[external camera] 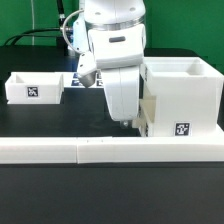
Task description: Assemble drawer
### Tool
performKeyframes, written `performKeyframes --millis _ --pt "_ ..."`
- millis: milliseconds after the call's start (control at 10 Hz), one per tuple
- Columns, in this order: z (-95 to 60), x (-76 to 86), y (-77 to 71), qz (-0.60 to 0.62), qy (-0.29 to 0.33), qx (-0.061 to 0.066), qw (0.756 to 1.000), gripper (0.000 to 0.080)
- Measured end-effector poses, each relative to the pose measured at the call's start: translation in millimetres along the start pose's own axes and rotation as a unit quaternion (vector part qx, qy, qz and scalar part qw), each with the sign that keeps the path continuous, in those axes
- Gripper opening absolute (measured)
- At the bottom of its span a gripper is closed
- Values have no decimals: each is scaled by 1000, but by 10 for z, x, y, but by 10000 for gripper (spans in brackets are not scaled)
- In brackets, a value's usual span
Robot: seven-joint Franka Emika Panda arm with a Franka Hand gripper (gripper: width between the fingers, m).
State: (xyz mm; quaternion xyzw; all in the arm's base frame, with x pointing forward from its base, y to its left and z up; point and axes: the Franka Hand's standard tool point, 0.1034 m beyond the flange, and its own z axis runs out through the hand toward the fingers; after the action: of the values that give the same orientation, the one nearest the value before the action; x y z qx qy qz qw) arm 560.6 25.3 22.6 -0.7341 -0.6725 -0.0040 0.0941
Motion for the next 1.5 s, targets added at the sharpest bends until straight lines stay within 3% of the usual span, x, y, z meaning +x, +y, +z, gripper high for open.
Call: performKeyframes --millis 200,500,700,900,1100,1200,1500 --pt "9 -47 -12 7 0 2 1000 649" --pt "-35 -275 -18 25 -3 -2 1000 649" --pt "-123 -501 -70 43 -6 -21 999 649" --pt "-156 -602 -142 51 -8 -35 998 649" --pt "-130 -619 -252 59 -10 -56 997 649" --pt "-124 -625 -307 60 -11 -61 996 649" --pt "-106 -624 -314 71 -10 -59 996 649"
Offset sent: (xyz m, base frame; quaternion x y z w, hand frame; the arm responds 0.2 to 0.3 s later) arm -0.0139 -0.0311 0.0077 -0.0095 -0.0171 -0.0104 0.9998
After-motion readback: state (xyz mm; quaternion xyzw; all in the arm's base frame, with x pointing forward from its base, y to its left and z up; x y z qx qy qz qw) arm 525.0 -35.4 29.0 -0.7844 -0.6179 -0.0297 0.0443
